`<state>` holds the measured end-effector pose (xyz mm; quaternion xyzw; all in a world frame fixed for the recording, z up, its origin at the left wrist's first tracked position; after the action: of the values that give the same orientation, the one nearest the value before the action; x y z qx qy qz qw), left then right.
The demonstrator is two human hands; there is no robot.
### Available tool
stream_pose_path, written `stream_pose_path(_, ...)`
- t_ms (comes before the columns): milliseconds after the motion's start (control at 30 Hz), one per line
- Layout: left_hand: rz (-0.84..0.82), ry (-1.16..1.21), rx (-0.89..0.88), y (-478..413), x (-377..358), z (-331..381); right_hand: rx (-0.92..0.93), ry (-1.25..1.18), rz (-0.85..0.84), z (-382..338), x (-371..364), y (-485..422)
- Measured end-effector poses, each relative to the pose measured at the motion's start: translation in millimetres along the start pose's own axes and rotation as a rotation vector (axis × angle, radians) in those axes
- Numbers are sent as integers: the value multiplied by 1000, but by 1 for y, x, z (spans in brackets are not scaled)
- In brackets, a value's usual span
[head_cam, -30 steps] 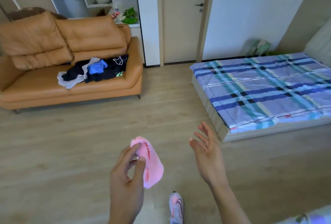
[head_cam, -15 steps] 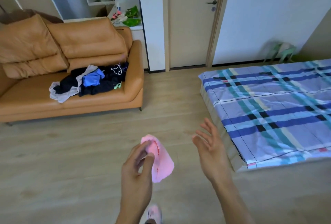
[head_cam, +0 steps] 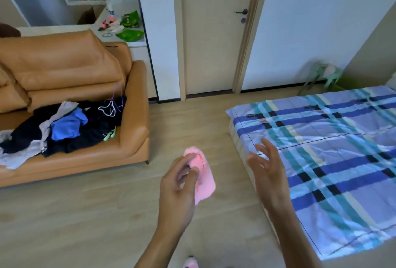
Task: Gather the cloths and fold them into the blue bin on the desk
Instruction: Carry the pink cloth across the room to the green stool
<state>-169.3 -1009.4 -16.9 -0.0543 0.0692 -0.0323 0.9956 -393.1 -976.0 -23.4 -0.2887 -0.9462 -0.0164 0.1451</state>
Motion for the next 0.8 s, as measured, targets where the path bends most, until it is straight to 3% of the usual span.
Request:
stream_pose_path(433,-136,-9,47,-325,-82,-64,6,-69,66,15,-82,-314)
stream_pose_path(800,-122,-30,108,-602,-169,-85,7,-15,58,-6,-136,-600)
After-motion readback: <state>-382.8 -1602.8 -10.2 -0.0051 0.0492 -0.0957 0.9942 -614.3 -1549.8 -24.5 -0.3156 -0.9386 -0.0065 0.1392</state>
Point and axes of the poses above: each hand's wrist, its own y-axis away from the middle knuckle, its own x-axis out of the back of the hand, z = x × y, the point moved 5 cm from there along -y, towards the middle knuckle, and after that the axes turned 5 degrees about y, right-handed, at the moved point
